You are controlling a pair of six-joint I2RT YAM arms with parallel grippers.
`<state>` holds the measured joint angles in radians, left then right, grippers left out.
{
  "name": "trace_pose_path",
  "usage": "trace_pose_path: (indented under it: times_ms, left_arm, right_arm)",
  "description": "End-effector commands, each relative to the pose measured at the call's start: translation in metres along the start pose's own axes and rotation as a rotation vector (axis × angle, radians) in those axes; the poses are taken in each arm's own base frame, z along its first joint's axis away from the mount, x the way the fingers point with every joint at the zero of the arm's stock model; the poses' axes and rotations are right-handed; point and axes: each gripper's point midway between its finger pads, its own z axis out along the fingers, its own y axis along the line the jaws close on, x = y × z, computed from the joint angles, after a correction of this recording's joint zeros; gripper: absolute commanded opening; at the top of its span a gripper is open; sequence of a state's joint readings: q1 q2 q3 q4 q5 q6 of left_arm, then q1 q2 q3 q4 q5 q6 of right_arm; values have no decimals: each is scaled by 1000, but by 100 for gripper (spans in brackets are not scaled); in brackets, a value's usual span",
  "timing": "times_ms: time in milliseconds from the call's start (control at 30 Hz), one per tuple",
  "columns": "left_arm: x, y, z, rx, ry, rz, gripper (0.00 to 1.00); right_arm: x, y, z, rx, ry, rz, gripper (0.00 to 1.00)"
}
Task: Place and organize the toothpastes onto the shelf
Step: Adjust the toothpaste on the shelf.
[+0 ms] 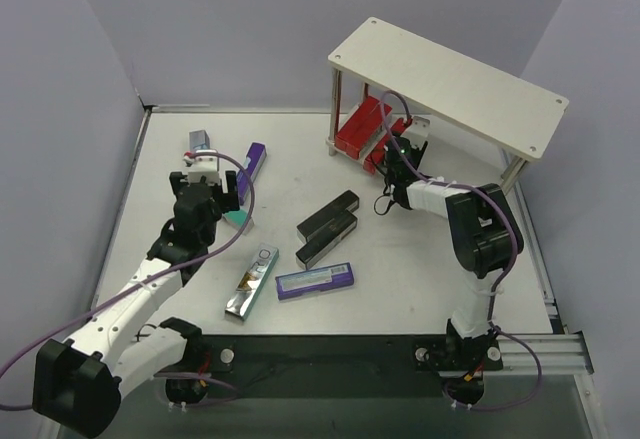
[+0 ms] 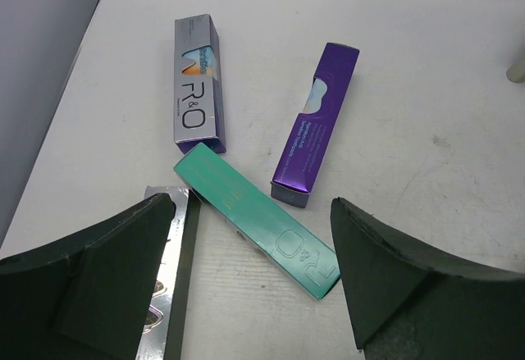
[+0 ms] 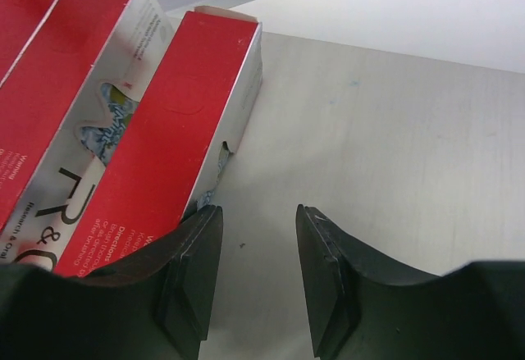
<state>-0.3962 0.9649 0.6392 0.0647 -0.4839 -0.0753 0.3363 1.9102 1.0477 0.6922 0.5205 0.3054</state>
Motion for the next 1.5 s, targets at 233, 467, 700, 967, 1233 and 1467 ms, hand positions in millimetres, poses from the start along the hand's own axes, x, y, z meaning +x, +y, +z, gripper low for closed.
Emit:
trace_pose_path:
  times_ms: [233,467,700,967,1233,1467]
  left_arm:
    - [-24,-2,-4,4,-76,-39,89]
    - [-24,-2,-4,4,-74,-38,89]
    - [-22,-2,-4,4,-70,-39,89]
    - [-24,-2,-4,4,-74,-42,89]
    - [-25,-2,-5,9,-79,-46,89]
    - [-26,-2,-7,14,-85,-47,89]
  right_arm:
    - [-26,30,17,-63,-52,84,42]
    - [-32,37,10,-99,-68,102,50]
    - [-38,29,-3,-94,-91,77,57]
    - [-41,14,-34,-99,-90,25,61]
    - [-47,22,-89,-284,-22,-54,79]
    - [-20,55,-106,-509,119,-184,87]
